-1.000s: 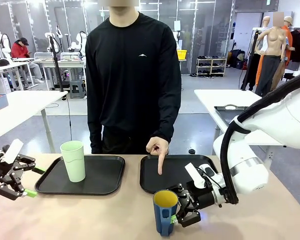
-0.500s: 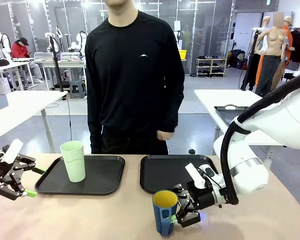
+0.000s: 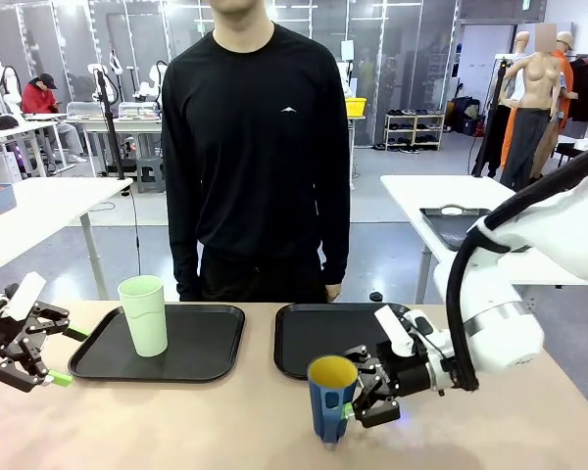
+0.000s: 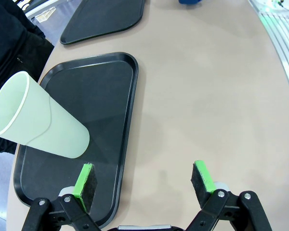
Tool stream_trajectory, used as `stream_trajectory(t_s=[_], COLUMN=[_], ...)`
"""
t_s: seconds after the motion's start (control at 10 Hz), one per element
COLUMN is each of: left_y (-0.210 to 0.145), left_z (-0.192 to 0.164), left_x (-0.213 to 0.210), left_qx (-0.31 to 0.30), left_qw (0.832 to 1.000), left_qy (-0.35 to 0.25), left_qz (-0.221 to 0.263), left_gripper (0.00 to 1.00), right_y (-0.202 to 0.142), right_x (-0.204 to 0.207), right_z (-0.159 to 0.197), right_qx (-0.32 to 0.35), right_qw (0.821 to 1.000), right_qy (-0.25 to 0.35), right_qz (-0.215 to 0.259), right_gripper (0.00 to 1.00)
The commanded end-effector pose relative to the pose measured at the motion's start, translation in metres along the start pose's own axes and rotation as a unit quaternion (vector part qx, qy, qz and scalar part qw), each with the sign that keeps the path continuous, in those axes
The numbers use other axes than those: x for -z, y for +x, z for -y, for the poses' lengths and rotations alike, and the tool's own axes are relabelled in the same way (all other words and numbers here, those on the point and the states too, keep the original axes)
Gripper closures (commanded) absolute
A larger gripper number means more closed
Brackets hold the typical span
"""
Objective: Sort and store the cups by type.
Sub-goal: Pick up the Handle plastic cup and place it into the empty Flat Tray.
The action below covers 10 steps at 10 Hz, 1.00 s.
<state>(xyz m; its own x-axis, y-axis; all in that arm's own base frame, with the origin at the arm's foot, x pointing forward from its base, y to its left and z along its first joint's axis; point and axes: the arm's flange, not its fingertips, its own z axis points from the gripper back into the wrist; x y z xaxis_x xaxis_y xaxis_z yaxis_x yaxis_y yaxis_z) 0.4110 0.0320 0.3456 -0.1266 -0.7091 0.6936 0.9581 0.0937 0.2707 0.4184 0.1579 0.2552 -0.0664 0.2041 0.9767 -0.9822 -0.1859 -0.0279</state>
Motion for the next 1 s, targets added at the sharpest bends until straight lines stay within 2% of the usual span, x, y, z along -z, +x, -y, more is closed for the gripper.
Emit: stream_trajectory(t_s=[0.0,0.2,0.5,0.6,0.9], left_y=[0.000,0.000,0.000,0.000,0.000], left_z=[0.000,0.000,0.000,0.000,0.000], left_x=[0.001,0.001,0.001,0.001,0.001], left_qx=[-0.002,-0.002,-0.002,-0.002,-0.002], left_qw=[1.000,1.000,1.000,1.000,1.000], left_qy=[0.003,0.003,0.003,0.003,0.003], left_qz=[0.003,0.003,0.003,0.003,0.003], left_gripper=[0.00,0.00,0.00,0.00,0.00], right_y=[0.035,0.062,0.076,0.083,0.092], right_x=[-0.019,-0.034,-0.048,-0.058,-0.082], right_z=[-0.006,-0.004,0.005,0.019,0.068], right_qx=[-0.022,-0.037,-0.041,-0.052,-0.027], right_qw=[1.000,0.999,0.997,0.996,0.995], right_qy=[-0.021,-0.032,-0.061,-0.068,-0.094], right_qz=[-0.001,0.018,0.009,0.008,-0.012], right_gripper=[0.78,0.78,0.78,0.78,0.78])
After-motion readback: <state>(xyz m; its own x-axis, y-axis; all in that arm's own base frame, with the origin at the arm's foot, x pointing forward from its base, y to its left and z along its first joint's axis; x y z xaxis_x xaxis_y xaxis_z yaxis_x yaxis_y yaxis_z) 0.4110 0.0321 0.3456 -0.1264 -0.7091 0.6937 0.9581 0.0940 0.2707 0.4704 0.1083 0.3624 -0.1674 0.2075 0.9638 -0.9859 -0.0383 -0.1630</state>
